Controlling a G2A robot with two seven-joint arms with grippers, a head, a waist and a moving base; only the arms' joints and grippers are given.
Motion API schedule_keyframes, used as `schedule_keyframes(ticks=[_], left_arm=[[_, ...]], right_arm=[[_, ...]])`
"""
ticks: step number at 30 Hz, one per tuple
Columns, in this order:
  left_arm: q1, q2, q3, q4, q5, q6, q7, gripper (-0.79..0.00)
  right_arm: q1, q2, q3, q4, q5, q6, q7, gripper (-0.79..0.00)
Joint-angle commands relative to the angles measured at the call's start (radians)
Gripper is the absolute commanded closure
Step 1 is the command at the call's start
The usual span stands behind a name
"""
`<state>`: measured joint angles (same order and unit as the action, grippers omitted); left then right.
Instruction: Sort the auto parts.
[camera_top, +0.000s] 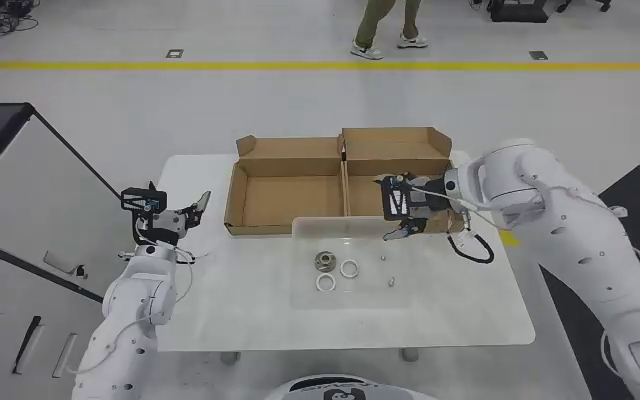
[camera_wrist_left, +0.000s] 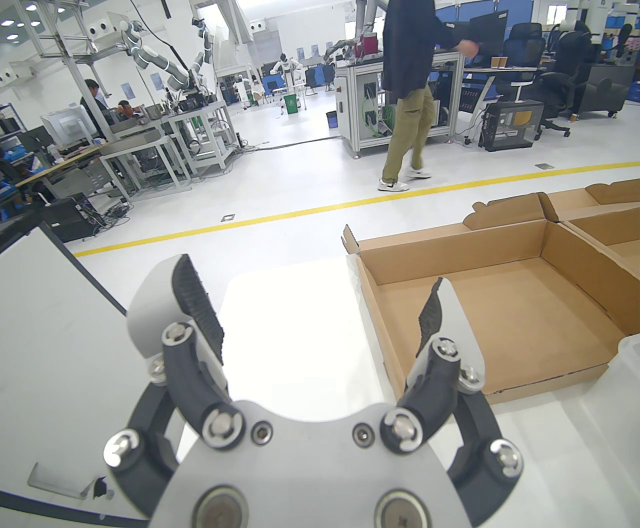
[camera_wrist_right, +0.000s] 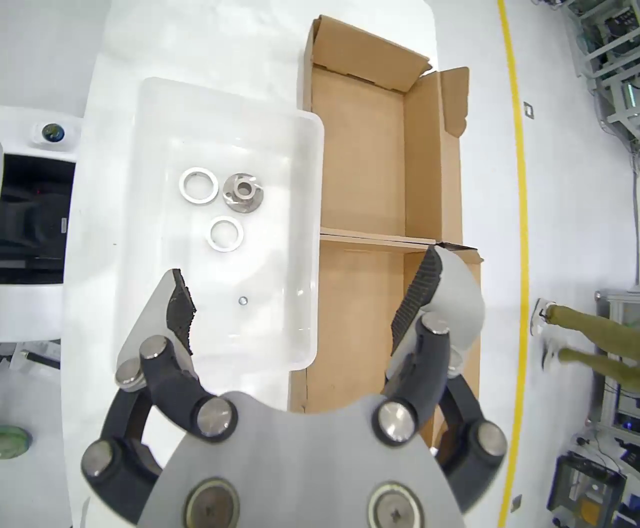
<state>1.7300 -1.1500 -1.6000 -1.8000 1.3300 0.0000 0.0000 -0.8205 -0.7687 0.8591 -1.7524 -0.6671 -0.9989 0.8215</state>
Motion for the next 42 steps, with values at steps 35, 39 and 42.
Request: schedule_keyframes(ticks=[35, 39, 42], left_arm=[[0.0, 0.0, 0.0, 0.0, 0.0, 0.0, 0.0, -0.785], [0.0, 0.0, 0.0, 0.0, 0.0, 0.0, 0.0, -0.785], [0.0, 0.0, 0.0, 0.0, 0.0, 0.0, 0.0, -0.785]], right_arm=[[0.424, 0.08, -0.689, 0.054, 0.132, -0.013, -0.013, -0.785], [0.409, 0.066, -0.689, 0.064, 0.098, -0.013, -0.013, -0.785], [0.402, 0.057, -0.689, 0.07, 0.075, -0.013, -0.013, -0.785]])
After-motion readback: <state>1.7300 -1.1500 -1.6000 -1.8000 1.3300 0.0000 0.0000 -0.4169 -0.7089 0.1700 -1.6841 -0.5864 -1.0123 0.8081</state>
